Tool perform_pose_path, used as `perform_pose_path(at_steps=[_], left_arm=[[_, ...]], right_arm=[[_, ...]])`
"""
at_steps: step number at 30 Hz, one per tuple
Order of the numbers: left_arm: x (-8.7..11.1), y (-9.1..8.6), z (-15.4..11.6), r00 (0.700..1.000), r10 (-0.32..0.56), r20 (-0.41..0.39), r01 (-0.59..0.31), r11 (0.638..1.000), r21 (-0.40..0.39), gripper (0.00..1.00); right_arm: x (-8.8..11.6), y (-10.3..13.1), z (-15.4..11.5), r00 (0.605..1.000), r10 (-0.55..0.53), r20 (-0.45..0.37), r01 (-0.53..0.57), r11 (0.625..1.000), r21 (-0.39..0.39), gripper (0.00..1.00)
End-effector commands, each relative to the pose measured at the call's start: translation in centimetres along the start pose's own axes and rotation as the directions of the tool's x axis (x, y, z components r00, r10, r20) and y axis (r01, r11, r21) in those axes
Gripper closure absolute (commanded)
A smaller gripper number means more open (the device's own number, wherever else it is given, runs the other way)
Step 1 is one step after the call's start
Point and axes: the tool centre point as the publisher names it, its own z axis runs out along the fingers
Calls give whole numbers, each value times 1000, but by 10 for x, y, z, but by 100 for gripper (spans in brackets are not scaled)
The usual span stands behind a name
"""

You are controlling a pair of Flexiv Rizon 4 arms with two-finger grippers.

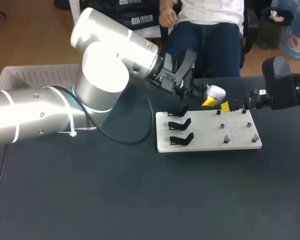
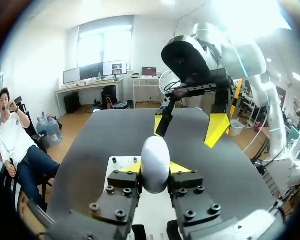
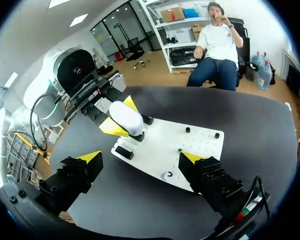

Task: Pick up each earbud case from the left stands, insert the matching earbuds, close the lid, and place the case in the box.

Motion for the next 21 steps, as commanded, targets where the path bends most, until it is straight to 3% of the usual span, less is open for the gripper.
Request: perform_pose_path(at_steps=[1,21], left_arm=[[0,-8,3,1000,1,6,-1,1000,-1,100],[-4,-28,3,999,11,47,-12,1000,5,100]], right_arm=[[-3,-5,1,1000,-3,-7,3,1000,-8,0],[-10,-10,1,999,-11,-31,11,1000,6,0]])
